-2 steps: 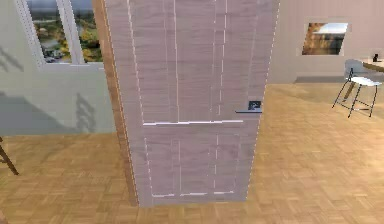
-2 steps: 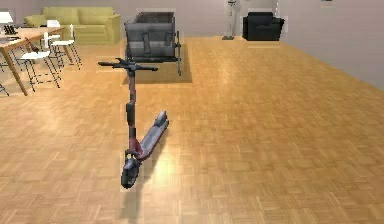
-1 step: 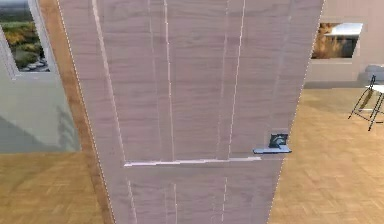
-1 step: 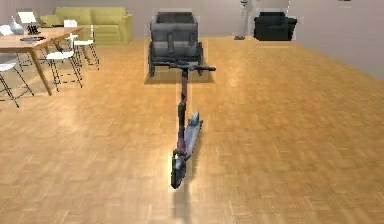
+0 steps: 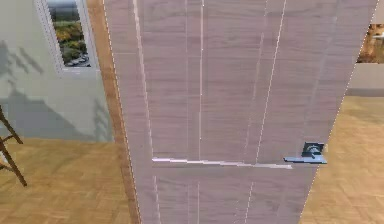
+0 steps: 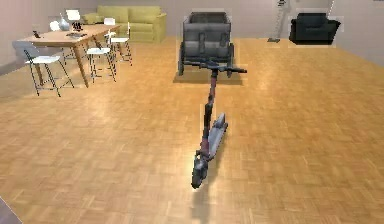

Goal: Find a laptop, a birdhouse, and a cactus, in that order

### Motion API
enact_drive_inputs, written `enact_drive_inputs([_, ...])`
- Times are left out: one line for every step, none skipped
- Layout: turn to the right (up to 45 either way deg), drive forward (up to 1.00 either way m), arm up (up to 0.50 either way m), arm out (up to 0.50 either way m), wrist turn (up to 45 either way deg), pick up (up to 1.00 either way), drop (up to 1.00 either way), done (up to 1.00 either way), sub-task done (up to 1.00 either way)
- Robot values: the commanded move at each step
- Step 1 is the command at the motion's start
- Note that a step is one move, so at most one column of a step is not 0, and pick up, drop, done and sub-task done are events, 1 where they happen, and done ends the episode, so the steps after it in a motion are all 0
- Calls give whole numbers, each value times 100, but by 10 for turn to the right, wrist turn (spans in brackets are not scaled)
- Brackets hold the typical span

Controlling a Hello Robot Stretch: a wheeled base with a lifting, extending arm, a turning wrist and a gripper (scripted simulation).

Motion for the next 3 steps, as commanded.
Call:
enact_drive_inputs([-30,0,0,0,0,0,0,0,0])
enact_drive_inputs([0,50,0,0,0,0,0,0,0])
enact_drive_inputs([-450,0,0,0,0,0,0,0,0])
